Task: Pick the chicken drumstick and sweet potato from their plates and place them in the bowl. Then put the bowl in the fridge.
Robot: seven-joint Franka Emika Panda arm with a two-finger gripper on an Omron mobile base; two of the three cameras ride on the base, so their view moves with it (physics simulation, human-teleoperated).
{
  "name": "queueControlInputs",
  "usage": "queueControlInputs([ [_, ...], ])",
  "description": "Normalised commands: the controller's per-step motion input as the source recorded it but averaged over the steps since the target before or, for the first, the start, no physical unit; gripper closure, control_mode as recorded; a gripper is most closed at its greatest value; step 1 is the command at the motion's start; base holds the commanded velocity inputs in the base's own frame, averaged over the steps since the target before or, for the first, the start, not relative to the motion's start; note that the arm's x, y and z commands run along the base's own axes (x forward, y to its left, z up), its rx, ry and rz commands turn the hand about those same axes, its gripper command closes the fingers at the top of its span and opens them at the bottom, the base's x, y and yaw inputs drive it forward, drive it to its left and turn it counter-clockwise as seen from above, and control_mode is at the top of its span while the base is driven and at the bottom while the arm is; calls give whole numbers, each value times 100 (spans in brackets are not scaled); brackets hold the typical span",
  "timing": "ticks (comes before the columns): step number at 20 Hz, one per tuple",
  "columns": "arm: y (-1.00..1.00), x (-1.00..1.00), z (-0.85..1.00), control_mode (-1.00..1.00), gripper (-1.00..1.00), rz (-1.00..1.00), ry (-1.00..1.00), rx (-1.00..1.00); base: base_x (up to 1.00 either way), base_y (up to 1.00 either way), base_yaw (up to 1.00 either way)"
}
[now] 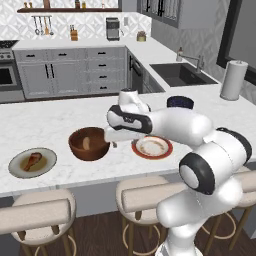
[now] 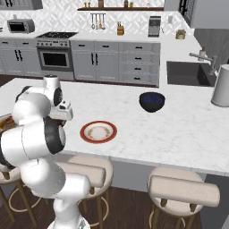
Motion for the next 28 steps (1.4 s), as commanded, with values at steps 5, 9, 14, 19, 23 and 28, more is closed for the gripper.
queueControlInputs([
  [5,-35,-58,36,-100,-100,-1,0,0,0,0,0],
  [9,-56,-35,21,-100,-100,0,-2,0,0,0,0],
  [14,-37,-40,16,100,-100,0,-4,0,-16,0,0],
  [19,0,0,0,100,-100,0,0,0,-61,63,2],
  [23,0,0,0,100,-100,0,0,0,-13,100,0],
  [28,0,0,0,100,-100,0,0,0,11,100,0],
])
